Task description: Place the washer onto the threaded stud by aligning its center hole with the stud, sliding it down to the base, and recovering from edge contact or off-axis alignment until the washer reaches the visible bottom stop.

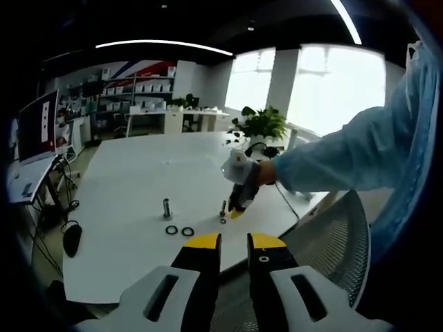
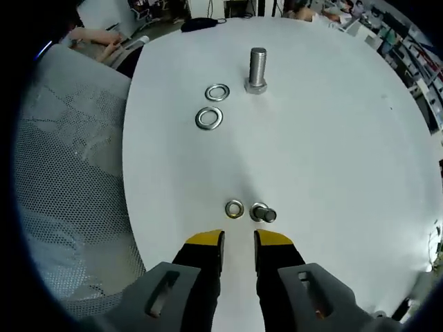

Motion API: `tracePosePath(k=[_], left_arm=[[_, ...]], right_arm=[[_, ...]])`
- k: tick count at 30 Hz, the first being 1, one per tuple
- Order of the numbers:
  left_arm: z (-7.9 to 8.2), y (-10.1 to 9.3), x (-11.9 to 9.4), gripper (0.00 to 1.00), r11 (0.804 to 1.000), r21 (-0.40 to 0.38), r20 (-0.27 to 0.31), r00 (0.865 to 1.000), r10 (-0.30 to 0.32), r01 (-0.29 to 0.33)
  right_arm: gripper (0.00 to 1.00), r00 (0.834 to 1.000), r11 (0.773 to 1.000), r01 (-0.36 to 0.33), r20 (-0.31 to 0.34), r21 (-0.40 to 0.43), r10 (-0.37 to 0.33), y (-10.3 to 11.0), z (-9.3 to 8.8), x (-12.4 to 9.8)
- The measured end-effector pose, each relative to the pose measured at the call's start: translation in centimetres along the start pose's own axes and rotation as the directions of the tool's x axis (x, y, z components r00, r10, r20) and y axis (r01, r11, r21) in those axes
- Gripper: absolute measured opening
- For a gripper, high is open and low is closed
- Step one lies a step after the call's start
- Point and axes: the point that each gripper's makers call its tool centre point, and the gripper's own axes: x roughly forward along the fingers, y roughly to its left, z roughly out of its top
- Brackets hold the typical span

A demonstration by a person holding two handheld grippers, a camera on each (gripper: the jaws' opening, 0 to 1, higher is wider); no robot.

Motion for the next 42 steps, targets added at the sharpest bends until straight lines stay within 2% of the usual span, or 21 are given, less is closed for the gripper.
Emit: tracePosePath(k=[6,14,19,27,30,35,42], left_arm=[[0.0,0.0,0.0,0.13,1.0,-0.003,0.0,1.0,0.002,-0.002],[-0.1,0.0,0.0,0.13,1.0,-0.006,-0.003,1.0,0.003,-0.003],[-0.1,0.1,0.0,0.13,1.0,-0.008,-0.006,1.0,0.003,-0.003],[-0.2,0.1,0.1,0.13,1.0,-0.013,-0.009,1.0,0.005,-0.005],[-0.2,0.1,0.1,0.13,1.0,-0.013,-0.011,1.0,0.006,-0.006],[-0.2,0.1,0.1,0.13,1.0,-0.007,-0.013,1.0,0.007,-0.008],[-0.2,0.1,0.1,0.13,1.0,-0.006,-0.013,1.0,0.008,-0.008]], right_arm=[[0.2,1.0,1.0,-0.023,0.017,-0.015,0.023,0.9,0.8,0.7],[0.2,1.0,0.999,-0.013,0.006,-0.036,0.013,0.6,0.7,1.3],[0.2,1.0,1.0,0.005,0.02,-0.011,-0.004,0.2,0.8,1.6],[0.19,0.996,0.997,0.037,0.077,0.066,-0.042,-0.2,1.3,2.1],[0.18,0.996,0.998,0.055,0.069,0.014,-0.056,-0.2,1.3,2.1],[0.14,0.996,0.998,0.063,0.068,-0.003,-0.062,-0.3,1.4,2.1],[0.13,0.995,0.997,0.07,0.07,-0.016,-0.068,-0.2,1.4,2.1]])
